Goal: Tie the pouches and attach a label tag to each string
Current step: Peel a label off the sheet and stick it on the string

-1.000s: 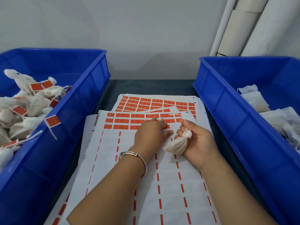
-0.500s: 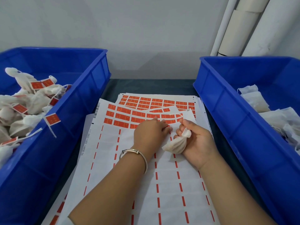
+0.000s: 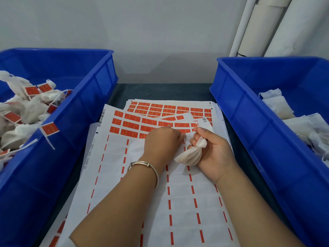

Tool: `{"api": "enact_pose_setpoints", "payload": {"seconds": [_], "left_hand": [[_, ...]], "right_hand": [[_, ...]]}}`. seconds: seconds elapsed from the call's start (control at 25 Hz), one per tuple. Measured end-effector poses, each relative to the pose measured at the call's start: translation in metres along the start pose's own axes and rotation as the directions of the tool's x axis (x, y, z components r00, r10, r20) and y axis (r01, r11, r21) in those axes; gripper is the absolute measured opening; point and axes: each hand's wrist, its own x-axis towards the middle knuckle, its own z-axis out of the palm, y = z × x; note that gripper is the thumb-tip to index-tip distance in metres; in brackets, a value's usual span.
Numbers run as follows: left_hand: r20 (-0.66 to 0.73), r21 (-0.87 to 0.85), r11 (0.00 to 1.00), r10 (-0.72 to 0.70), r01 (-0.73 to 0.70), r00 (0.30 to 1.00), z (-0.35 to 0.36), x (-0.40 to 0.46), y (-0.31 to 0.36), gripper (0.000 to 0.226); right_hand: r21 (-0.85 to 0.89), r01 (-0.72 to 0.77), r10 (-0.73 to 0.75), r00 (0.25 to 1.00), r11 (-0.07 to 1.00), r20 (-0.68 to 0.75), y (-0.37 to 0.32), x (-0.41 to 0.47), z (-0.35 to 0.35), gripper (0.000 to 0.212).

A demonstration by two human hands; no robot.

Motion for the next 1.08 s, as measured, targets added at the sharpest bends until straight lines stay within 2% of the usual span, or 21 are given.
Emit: {"api": "enact_pose_setpoints", "payload": {"seconds": [0.28, 0.48, 0.6, 0.88, 1.08], "left_hand": [[-0.009, -0.03, 0.998, -0.055, 0.055, 0.998, 0.0021, 0.0027, 0.0029, 0.033], [-0.008, -0.185, 0.982, -0.031, 0.029, 0.999, 0.001, -0.0024, -0.0029, 0.034], [0.008, -0.167, 0.985, -0.039, 0.039, 0.999, 0.0026, 0.0005, -0.0041, 0.031], [0.014, -0.088, 0.996, 0.007, -0.006, 1.0, 0.0012, 0.0036, -0.0023, 0.029], [-0.015, -0.094, 0.995, -0.047, 0.046, 0.999, 0.0006, 0.0014, 0.0008, 0.033]], "right_hand": [[-0.021, 0.007, -0.007, 1.0, 1.0, -0.007, 0.0009, 0.0002, 0.0009, 0.037], [-0.009, -0.002, 0.002, 1.0, 1.0, 0.012, -0.0001, -0.002, 0.0028, 0.037], [-0.013, -0.006, 0.006, 1.0, 1.0, -0.003, -0.0002, -0.0029, 0.0036, 0.029], [-0.014, -0.004, 0.004, 1.0, 1.0, -0.02, 0.0003, -0.0028, 0.0027, 0.029], [-0.014, -0.004, 0.004, 1.0, 1.0, -0.009, 0.0001, -0.003, 0.0037, 0.039]]}}
